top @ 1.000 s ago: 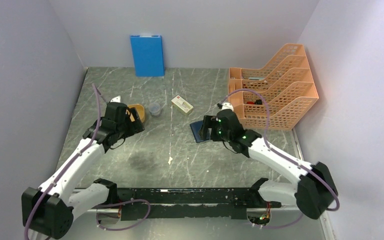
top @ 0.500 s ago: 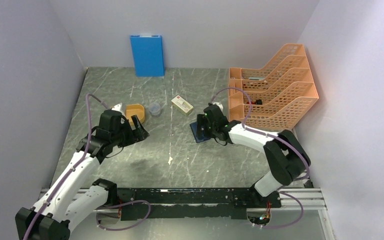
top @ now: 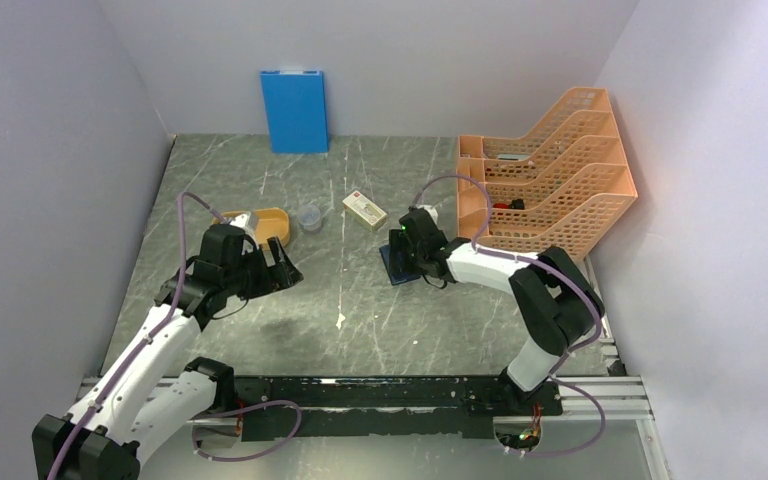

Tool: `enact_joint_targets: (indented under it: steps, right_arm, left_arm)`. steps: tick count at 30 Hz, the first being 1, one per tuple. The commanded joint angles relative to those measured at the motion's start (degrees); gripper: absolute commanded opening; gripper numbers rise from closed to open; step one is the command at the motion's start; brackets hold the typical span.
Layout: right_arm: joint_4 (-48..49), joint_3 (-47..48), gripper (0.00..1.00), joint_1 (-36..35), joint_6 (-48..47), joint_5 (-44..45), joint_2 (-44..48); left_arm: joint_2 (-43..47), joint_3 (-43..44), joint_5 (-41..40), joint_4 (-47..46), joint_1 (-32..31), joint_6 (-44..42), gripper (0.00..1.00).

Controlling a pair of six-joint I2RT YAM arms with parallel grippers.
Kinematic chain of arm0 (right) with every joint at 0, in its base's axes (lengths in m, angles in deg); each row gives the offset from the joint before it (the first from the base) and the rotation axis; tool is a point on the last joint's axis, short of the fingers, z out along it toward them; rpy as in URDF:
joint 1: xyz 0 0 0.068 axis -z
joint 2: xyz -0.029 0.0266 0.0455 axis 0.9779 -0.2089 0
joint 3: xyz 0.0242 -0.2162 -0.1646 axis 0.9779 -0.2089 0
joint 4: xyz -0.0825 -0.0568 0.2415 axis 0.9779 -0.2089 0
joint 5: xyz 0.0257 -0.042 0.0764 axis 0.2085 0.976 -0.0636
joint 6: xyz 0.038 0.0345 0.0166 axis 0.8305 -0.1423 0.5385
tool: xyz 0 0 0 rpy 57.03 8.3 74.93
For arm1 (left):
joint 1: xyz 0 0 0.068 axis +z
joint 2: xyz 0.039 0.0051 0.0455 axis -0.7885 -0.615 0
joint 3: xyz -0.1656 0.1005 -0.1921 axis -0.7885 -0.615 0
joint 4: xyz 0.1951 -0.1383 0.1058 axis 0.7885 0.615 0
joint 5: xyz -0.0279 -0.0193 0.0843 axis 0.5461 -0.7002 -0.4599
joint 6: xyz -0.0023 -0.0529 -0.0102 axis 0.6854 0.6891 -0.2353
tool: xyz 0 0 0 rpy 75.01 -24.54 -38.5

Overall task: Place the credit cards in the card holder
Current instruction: Move the card holder to the center of the board.

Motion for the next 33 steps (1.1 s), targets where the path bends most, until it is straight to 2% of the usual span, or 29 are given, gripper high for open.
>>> enact_joint_targets:
  steps: [1, 4, 9, 16, 17, 18, 23, 29, 33]
  right_arm:
    - [-0.73, -0.98, 0.75, -1.67, -1.37, 2.12, -1.39]
    - [-0.57, -2.78, 0.69, -3.21, -1.52, 3.05, 0.04]
    - [-0.85, -5.95, 0.64, -7.11, -0.63, 3.55, 2.82]
    - [-0.83, -12.17, 0.62, -14.93, 5.9, 4.18, 8.58]
    - [-0.88, -12.89, 0.62, -16.54, 7.56, 4.29, 9.18]
    - [-1.24, -13.34, 0.62, -18.23, 9.18, 4.96, 9.88]
    - [-2.28, -14.73, 0.66, -22.47, 15.71, 6.42, 13.94]
    - [-9.25, -10.51, 0.72, -22.61, 13.62, 9.85, 20.0]
    - [-12.69, -8.44, 0.7, -22.57, 10.79, 11.93, 22.58]
  left_arm:
    - [0.45, -0.61, 3.33, -2.27, 0.04, -1.12, 0.86]
    - [1.08, -0.84, 3.72, -2.53, 0.0, -1.03, 0.86]
    - [2.0, -0.98, 4.32, -2.92, -1.41, -1.12, 0.84]
    - [5.14, -2.42, 0.68, -3.07, -11.04, 2.33, 0.83]
    - [5.68, -3.15, 0.2, -3.39, -12.58, 3.36, 0.83]
    - [6.14, -4.08, -0.22, -3.82, -13.97, 4.54, 0.89]
    - [7.17, -9.51, 0.16, -8.66, -17.76, 8.98, 0.95]
    - [1.75, -10.07, 1.28, -16.59, -19.64, 11.87, 0.93]
    - [-5.32, -8.4, 1.3, -22.43, -21.34, 13.54, 0.9]
